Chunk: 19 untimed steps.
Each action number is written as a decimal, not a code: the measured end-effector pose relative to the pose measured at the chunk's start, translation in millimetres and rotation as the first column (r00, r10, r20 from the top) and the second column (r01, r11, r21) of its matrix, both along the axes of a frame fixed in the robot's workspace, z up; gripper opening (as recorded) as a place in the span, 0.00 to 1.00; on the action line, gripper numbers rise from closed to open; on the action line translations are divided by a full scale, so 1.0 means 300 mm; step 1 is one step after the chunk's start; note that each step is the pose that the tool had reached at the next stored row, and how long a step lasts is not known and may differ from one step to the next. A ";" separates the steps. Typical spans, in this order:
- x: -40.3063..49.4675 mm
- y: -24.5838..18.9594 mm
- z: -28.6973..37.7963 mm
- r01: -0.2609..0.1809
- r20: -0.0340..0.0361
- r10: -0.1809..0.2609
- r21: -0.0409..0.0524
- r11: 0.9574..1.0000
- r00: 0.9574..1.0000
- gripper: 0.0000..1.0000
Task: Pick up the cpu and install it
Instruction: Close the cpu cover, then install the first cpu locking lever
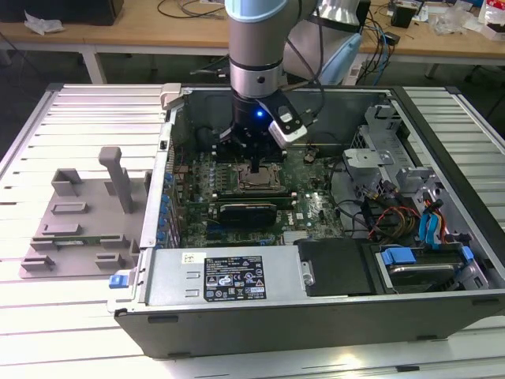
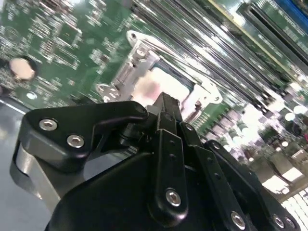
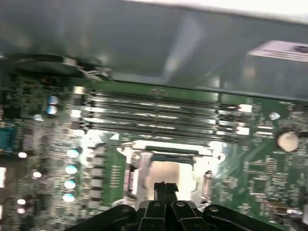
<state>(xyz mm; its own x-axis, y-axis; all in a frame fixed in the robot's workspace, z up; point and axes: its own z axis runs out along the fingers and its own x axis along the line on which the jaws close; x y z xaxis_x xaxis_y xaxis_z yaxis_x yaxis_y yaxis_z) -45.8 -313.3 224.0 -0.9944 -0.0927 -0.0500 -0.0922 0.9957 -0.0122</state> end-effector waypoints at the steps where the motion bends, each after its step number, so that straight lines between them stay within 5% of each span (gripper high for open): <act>1: 0.002 0.000 0.006 0.000 0.000 0.000 0.000 1.000 1.000 0.11; 6: 0.003 -0.005 0.046 0.000 0.000 0.000 0.000 1.000 1.000 0.11; 19: 0.003 -0.010 0.048 0.000 0.000 0.000 0.001 1.000 1.000 0.11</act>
<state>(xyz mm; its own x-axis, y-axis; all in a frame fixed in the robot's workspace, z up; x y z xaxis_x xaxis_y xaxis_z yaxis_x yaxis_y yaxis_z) -45.1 -316.2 238.4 -0.9944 -0.0927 -0.0501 -0.0923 0.9957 -0.0117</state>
